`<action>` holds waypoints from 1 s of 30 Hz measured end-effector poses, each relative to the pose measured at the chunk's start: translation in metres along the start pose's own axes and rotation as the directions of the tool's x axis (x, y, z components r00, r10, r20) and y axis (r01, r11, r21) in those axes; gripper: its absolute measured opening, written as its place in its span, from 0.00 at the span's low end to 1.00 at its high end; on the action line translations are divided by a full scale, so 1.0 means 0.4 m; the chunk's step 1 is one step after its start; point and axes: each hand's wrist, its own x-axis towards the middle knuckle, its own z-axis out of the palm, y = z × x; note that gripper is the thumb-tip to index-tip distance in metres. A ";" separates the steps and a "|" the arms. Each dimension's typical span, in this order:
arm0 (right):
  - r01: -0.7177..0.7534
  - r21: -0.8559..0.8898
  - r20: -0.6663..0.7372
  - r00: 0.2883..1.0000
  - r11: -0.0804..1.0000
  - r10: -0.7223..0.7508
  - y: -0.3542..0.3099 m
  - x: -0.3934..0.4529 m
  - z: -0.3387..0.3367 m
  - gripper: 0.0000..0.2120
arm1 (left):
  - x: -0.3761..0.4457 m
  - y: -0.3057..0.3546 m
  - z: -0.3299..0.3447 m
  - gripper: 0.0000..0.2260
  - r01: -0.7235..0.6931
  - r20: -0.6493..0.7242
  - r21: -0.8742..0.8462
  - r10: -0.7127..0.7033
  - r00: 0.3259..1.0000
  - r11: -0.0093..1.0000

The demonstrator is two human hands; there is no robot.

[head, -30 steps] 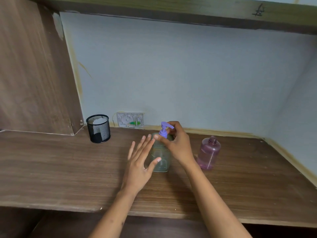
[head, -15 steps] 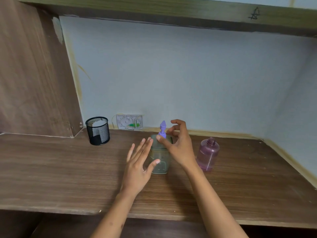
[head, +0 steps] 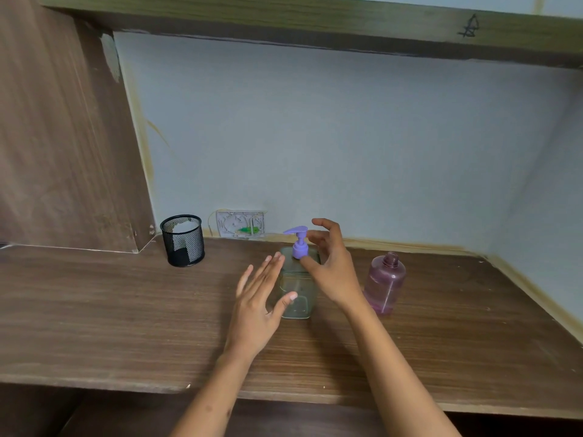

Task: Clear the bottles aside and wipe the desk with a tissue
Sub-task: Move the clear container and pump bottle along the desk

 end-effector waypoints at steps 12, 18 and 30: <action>0.023 -0.314 -0.107 0.992 0.949 -0.059 -0.011 0.011 0.017 0.15 | 0.000 -0.003 0.004 0.28 -0.012 -0.022 0.004 0.012 1.000 1.000; -0.009 -0.216 -0.001 1.000 0.976 0.009 -0.030 0.013 -0.009 0.12 | -0.001 -0.004 0.006 0.28 -0.013 -0.019 0.014 0.013 1.000 1.000; 0.002 -0.231 -0.078 0.997 0.973 -0.020 -0.034 0.005 0.020 0.29 | 0.000 -0.002 0.001 0.28 -0.009 -0.003 0.016 0.009 1.000 1.000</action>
